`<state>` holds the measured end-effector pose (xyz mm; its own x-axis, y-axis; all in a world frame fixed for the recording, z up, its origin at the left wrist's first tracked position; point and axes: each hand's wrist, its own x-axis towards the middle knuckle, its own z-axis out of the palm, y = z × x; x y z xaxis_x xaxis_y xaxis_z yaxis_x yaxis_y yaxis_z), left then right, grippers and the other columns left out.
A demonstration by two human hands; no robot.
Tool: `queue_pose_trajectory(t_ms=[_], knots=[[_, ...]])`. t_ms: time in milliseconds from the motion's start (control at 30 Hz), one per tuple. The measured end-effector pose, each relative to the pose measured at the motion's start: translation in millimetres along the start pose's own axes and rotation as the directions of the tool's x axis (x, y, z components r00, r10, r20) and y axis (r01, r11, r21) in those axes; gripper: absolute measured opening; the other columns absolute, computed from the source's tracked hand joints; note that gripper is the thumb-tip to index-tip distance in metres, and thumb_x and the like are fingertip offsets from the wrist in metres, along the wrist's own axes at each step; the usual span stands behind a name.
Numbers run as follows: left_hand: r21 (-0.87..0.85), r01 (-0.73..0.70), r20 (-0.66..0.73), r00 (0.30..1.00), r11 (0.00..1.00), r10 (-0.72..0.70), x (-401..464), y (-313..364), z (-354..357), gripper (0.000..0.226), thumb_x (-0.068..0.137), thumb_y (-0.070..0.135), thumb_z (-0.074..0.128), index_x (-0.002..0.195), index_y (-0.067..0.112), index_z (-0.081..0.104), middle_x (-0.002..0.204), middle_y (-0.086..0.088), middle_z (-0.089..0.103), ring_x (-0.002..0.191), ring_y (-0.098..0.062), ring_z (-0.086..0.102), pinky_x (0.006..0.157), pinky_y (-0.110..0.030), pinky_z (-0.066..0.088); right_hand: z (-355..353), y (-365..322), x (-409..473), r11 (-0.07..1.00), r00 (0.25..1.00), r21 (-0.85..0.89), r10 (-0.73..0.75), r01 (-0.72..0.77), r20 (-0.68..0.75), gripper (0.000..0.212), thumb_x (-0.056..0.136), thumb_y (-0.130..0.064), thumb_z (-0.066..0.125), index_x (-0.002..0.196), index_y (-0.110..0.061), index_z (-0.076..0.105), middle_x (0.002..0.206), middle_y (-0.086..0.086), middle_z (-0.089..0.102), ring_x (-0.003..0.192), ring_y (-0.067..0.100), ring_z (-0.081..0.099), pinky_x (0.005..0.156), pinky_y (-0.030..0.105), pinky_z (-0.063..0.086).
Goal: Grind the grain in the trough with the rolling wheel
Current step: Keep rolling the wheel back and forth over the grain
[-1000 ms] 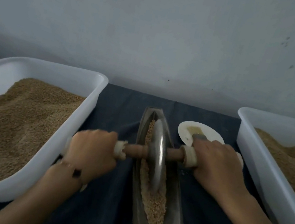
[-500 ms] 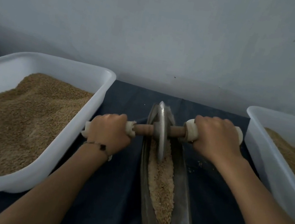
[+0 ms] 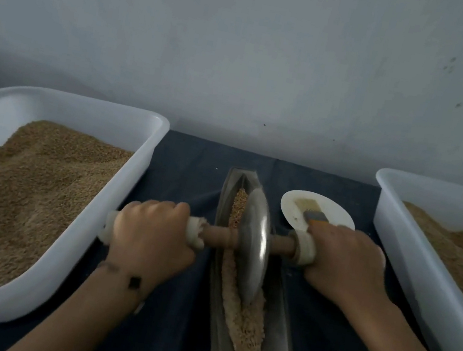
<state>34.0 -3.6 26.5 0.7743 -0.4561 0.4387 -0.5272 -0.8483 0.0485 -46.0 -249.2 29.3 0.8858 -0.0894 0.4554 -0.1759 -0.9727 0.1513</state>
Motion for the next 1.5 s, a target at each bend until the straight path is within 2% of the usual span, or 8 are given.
queue_pose_trajectory(t_ms=[133, 267, 567, 733, 933, 1167, 1333, 1500], knots=[[-0.03, 0.146, 0.069, 0.987, 0.989, -0.144, 29, -11, 20, 0.019, 0.08, 0.041, 0.057, 0.07, 0.03, 0.045, 0.067, 0.011, 0.048, 0.063, -0.008, 0.049, 0.056, -0.024, 0.035, 15, -8, 32, 0.999, 0.985, 0.046, 0.006, 0.002, -0.171, 0.033, 0.052, -0.008, 0.075, 0.059, -0.018, 0.044, 0.053, -0.001, 0.048, 0.048, 0.021, 0.04, 0.055, 0.028, 0.026], [-0.054, 0.033, -0.093, 0.995, 0.998, -0.038, 23, -15, 25, 0.028, 0.061, 0.027, 0.077, 0.058, 0.02, 0.051, 0.055, 0.004, 0.052, 0.048, -0.015, 0.049, 0.049, -0.023, 0.031, 23, -12, 28, 1.0, 0.95, 0.028, 0.001, 0.008, -0.311, 0.029, 0.054, -0.008, 0.074, 0.061, -0.016, 0.046, 0.054, 0.002, 0.048, 0.05, 0.022, 0.043, 0.056, 0.029, 0.023], [0.05, -0.128, -0.219, 0.966, 0.99, 0.136, -28, 16, -17, 0.037, 0.042, 0.016, 0.082, 0.058, 0.016, 0.049, 0.053, -0.003, 0.048, 0.046, -0.021, 0.045, 0.052, -0.029, 0.033, 15, 0, -50, 0.992, 0.988, 0.126, 0.042, -0.024, -0.146, 0.044, 0.037, -0.011, 0.088, 0.062, -0.019, 0.053, 0.055, -0.003, 0.051, 0.047, 0.016, 0.047, 0.051, 0.026, 0.03], [-0.017, -0.184, -0.142, 0.973, 0.983, 0.18, -26, 8, -14, 0.038, 0.036, 0.019, 0.084, 0.053, 0.018, 0.05, 0.048, 0.002, 0.048, 0.041, -0.018, 0.045, 0.047, -0.027, 0.034, 5, 6, -51, 0.994, 0.997, 0.107, -0.004, 0.012, -0.077, 0.045, 0.032, -0.017, 0.084, 0.059, -0.023, 0.049, 0.05, -0.008, 0.044, 0.043, 0.011, 0.03, 0.051, 0.016, 0.008], [0.053, 0.089, 0.175, 0.98, 0.995, -0.097, 38, -12, 11, 0.019, 0.079, 0.042, 0.055, 0.069, 0.03, 0.044, 0.066, 0.013, 0.049, 0.059, -0.003, 0.046, 0.051, -0.022, 0.031, 16, 5, 34, 1.0, 1.0, -0.019, 0.021, -0.021, 0.019, 0.02, 0.066, -0.026, 0.062, 0.075, -0.029, 0.045, 0.067, -0.008, 0.051, 0.059, 0.017, 0.04, 0.05, 0.026, 0.022], [-0.022, 0.065, 0.078, 0.995, 0.998, -0.063, 31, -16, 15, 0.019, 0.085, 0.04, 0.057, 0.077, 0.028, 0.044, 0.075, 0.013, 0.049, 0.068, -0.008, 0.047, 0.063, -0.024, 0.036, 8, -2, 33, 0.998, 0.993, 0.004, -0.057, 0.058, -0.1, 0.035, 0.051, -0.012, 0.078, 0.067, -0.02, 0.048, 0.06, -0.001, 0.056, 0.052, 0.02, 0.047, 0.055, 0.028, 0.027], [-0.066, -0.156, -0.084, 0.985, 0.986, 0.15, -35, -1, -19, 0.034, 0.048, 0.023, 0.084, 0.059, 0.022, 0.052, 0.053, 0.007, 0.05, 0.045, -0.014, 0.047, 0.045, -0.026, 0.035, -9, 6, -41, 0.994, 0.986, 0.065, -0.073, 0.084, -0.148, 0.046, 0.03, -0.008, 0.086, 0.065, -0.017, 0.057, 0.056, 0.0, 0.054, 0.045, 0.022, 0.05, 0.046, 0.029, 0.036], [-0.068, -0.19, -0.041, 0.981, 0.979, 0.188, -45, -6, -23, 0.039, 0.035, 0.024, 0.084, 0.053, 0.024, 0.048, 0.046, 0.009, 0.046, 0.039, -0.011, 0.045, 0.042, -0.02, 0.023, -13, 11, -53, 0.98, 0.973, 0.109, -0.142, 0.163, -0.182, 0.038, 0.031, -0.005, 0.079, 0.057, -0.018, 0.054, 0.051, 0.0, 0.048, 0.041, 0.022, 0.045, 0.044, 0.028, 0.031]])
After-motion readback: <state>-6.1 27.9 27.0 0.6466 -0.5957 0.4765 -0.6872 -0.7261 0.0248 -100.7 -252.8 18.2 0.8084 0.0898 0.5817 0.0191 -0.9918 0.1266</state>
